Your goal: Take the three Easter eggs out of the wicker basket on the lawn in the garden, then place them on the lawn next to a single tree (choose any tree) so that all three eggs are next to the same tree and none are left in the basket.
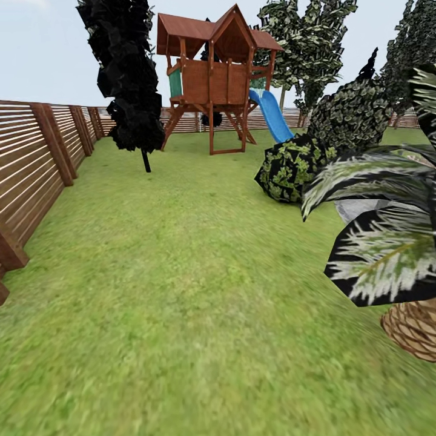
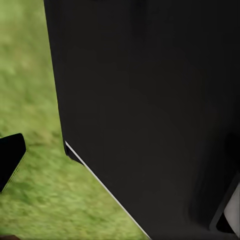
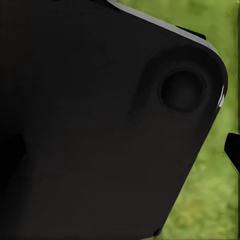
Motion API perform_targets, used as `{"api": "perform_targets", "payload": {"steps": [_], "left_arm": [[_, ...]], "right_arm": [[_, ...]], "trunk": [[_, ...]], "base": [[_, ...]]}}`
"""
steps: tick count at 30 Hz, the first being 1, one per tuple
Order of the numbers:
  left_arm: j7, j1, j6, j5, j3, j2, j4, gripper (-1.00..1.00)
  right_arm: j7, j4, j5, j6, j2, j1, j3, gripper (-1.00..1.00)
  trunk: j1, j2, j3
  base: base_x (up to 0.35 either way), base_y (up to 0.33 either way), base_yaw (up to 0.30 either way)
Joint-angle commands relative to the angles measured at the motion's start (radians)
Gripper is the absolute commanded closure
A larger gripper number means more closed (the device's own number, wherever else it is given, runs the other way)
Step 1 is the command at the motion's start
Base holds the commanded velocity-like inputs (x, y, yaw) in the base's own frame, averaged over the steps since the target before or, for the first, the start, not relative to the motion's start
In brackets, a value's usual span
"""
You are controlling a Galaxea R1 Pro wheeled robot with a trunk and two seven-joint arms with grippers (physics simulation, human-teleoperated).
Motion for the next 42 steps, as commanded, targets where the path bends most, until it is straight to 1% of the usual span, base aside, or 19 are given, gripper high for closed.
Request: {"api": "perform_targets", "payload": {"steps": [1, 42], "left_arm": [[-0.001, 0.0, -0.001, 0.0, 0.001, 0.0, 0.0, -1.0], [-0.001, 0.0, -0.001, 0.0, 0.0, 0.0, 0.0, -1.0]], "right_arm": [[0.0, 0.001, -0.001, -0.003, 0.0, -0.001, 0.008, -1.0], [0.001, 0.001, 0.001, -0.008, 0.0, -0.001, 0.008, -1.0]], "trunk": [[0.001, 0.0, -0.001], [0.001, 0.0, -0.001]], "base": [[0.315, 0.074, 0.0], [0.316, 0.08, 0.0]]}}
